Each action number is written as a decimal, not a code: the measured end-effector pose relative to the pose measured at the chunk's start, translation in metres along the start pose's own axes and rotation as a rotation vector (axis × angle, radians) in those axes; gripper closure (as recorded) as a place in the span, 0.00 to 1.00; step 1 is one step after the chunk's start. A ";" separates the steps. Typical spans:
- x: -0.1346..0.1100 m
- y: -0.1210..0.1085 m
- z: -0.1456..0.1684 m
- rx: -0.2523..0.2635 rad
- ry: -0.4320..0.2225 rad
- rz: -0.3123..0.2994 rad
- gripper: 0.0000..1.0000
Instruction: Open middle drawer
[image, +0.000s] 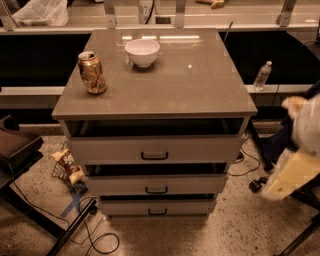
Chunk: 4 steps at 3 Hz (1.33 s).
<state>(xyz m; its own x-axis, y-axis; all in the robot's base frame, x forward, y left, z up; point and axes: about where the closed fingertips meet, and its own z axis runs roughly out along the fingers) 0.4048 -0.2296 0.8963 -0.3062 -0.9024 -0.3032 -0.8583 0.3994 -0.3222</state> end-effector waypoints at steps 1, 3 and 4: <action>0.030 0.049 0.102 -0.090 -0.133 0.049 0.00; 0.014 0.010 0.234 0.041 -0.432 0.096 0.00; 0.007 -0.015 0.271 0.135 -0.477 0.124 0.00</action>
Offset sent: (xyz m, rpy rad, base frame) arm 0.1617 -0.0096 -0.1869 0.3929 -0.5612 -0.0715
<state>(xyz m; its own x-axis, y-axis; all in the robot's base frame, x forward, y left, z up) 0.5270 -0.1980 0.6564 -0.1536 -0.6851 -0.7120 -0.7566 0.5450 -0.3612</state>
